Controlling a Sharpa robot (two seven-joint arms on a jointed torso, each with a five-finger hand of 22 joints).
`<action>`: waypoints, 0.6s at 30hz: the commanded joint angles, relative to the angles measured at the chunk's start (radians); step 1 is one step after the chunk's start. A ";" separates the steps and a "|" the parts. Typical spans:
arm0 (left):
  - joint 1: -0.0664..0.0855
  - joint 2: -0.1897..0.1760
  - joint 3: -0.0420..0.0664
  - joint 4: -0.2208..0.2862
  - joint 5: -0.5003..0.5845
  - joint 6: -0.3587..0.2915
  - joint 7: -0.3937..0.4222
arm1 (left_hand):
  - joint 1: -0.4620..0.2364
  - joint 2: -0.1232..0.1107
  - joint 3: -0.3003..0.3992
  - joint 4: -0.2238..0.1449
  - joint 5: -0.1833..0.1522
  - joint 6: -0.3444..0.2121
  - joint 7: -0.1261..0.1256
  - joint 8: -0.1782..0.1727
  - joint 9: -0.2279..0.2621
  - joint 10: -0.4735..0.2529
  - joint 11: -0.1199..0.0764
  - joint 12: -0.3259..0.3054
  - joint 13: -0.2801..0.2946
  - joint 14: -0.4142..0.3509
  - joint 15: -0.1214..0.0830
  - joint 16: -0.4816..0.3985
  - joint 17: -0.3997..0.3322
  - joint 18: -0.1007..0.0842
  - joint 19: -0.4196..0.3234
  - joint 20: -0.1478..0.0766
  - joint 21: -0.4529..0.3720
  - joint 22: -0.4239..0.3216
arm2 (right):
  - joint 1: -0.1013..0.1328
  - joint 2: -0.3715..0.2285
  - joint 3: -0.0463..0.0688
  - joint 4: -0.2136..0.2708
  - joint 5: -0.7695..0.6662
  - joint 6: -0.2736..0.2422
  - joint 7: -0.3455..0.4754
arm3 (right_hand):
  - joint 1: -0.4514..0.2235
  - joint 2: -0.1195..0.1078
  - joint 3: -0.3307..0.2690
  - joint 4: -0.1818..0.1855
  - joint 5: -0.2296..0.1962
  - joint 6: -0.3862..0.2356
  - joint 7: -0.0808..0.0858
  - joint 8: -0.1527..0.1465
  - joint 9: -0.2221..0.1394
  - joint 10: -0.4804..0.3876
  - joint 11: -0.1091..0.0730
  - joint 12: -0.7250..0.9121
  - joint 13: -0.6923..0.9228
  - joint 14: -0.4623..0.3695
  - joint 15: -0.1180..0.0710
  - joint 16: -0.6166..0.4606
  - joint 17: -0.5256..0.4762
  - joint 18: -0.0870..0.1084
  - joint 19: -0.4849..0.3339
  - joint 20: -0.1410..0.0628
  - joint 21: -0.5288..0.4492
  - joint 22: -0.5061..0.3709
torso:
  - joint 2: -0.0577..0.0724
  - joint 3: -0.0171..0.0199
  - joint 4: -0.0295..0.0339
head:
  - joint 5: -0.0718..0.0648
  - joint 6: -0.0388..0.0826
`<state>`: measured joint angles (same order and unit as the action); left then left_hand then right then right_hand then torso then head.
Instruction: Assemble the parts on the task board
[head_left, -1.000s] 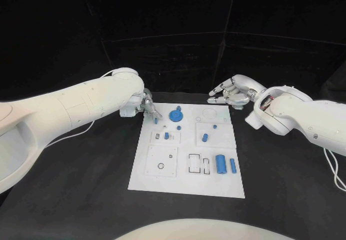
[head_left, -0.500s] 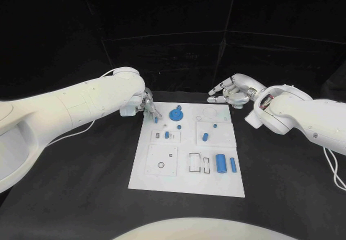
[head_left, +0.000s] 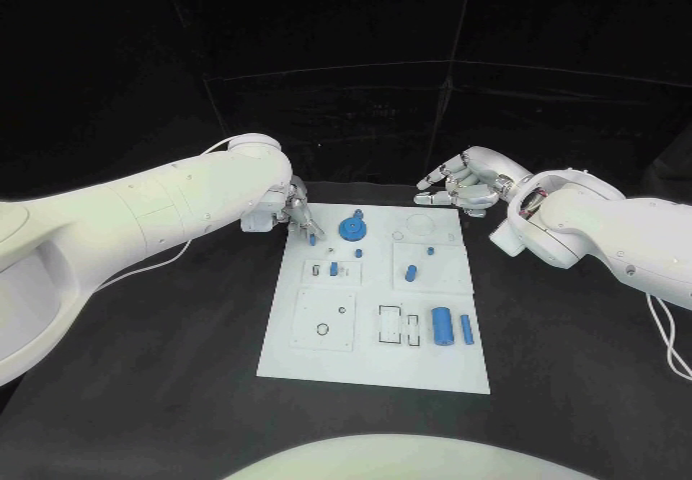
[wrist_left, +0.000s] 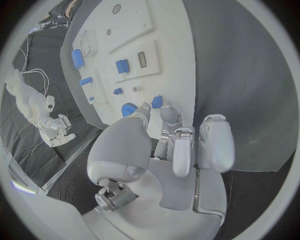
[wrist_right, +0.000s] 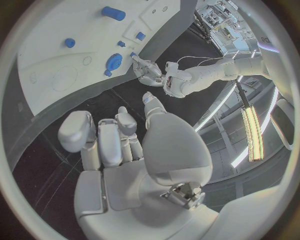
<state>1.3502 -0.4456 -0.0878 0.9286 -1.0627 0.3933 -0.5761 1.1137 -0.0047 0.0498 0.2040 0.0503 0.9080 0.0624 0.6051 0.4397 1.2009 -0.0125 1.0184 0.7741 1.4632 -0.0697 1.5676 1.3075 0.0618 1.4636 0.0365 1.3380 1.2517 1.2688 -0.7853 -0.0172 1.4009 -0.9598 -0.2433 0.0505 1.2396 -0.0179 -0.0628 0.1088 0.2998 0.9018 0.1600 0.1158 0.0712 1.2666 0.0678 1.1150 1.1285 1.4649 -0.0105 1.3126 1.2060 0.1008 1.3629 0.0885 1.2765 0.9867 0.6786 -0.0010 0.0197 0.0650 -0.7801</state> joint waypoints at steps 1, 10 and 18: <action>0.001 0.003 0.000 0.001 -0.008 0.020 0.013 | 0.011 0.002 0.002 -0.007 0.004 0.006 -0.003 0.007 0.002 0.009 -0.001 0.005 0.000 0.108 -0.007 0.003 0.263 0.005 0.015 -0.005 0.006 0.002 | 0.002 0.001 0.001 0.000 -0.002 0.008 0.005 | -0.002 0.004 -0.005 -0.001 0.002 -0.001 -0.004 0.005 -0.001 -0.007 -0.001 -0.004 0.000 0.030 -0.006 -0.006 0.000 0.005 -0.002 -0.002 -0.006 -0.001 | 0.000 -0.0003 -0.0004 | 0.000 -0.001; -0.001 0.004 0.000 0.000 -0.008 0.010 0.018 | 0.027 0.014 0.009 -0.018 0.004 0.005 -0.004 0.010 0.002 0.009 -0.002 0.006 -0.001 0.108 -0.009 0.003 0.263 0.005 0.014 -0.007 0.006 0.002 | 0.002 0.002 0.001 -0.002 -0.002 0.009 0.004 | -0.002 0.004 -0.005 -0.001 0.002 -0.001 -0.004 0.005 -0.001 -0.007 -0.001 -0.004 0.000 0.030 -0.006 -0.006 0.000 0.005 -0.002 -0.002 -0.006 -0.001 | 0.000 0.0000 -0.0004 | 0.000 -0.003; -0.001 0.006 0.000 -0.004 -0.008 -0.013 0.034 | 0.133 0.076 0.103 -0.096 0.005 -0.011 -0.012 0.007 -0.004 0.003 -0.010 -0.003 -0.010 0.108 -0.017 0.003 0.263 0.006 0.012 -0.014 0.002 0.000 | 0.002 0.004 0.001 -0.003 -0.002 0.012 0.003 | -0.001 0.006 -0.006 -0.001 0.002 0.000 -0.005 0.005 -0.001 -0.007 -0.002 -0.003 0.000 0.030 -0.006 -0.006 0.000 0.005 -0.002 -0.002 -0.006 -0.002 | 0.000 -0.0002 -0.0014 | -0.001 -0.004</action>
<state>1.3482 -0.4414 -0.0878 0.9261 -1.0640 0.3926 -0.5629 1.2389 0.0674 0.1436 0.1113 0.0501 0.9003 0.0549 0.6130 0.4377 1.2045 -0.0161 1.0184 0.7651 1.4654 -0.0789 1.5676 1.3075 0.0617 1.4659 0.0270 1.3380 1.2528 1.2688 -0.7819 -0.0172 1.3976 -0.9601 -0.2397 0.0501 1.2396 -0.0179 -0.0628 0.1088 0.2998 0.9017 0.1599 0.1158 0.0713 1.2666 0.0679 1.1150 1.1286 1.4649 -0.0105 1.3126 1.2061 0.1008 1.3629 0.0885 1.2765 0.9857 0.6788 -0.0012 0.0190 0.0645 -0.7842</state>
